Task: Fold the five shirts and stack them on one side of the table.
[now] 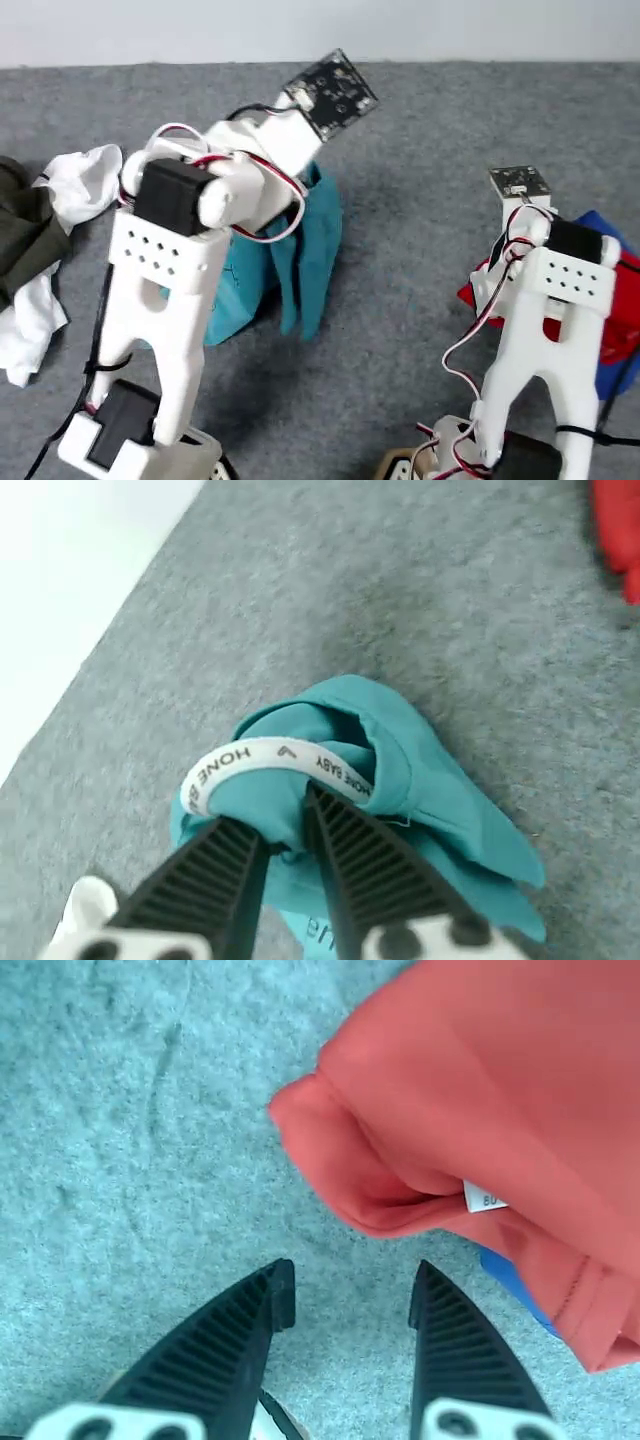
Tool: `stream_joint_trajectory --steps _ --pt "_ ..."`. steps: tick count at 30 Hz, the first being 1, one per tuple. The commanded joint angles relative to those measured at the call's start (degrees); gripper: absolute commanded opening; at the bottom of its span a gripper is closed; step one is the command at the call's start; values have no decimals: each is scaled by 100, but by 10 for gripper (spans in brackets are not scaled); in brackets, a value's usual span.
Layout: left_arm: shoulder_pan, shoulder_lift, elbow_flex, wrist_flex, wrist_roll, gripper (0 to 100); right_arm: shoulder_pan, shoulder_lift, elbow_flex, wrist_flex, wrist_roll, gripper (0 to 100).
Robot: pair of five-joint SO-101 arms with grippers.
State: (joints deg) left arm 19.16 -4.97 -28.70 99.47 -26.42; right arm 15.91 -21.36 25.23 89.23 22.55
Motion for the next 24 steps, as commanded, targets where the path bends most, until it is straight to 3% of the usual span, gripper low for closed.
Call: stream_joint_trajectory --steps 1,5,12,16,24 --pt "-466 -290 -13 97 -62 13 48 -251 -18 -40 -26 197" --pt "-1231 -290 -4 105 -62 13 48 -251 -18 -40 -26 197" --pt "-3473 -246 40 105 -53 13 40 -251 -18 -40 -26 197" --pt "-4492 -237 699 97 -62 13 31 -251 -18 -40 -26 197" --pt "-5222 -273 2009 -264 -44 60 22 -215 -18 -40 -26 197"
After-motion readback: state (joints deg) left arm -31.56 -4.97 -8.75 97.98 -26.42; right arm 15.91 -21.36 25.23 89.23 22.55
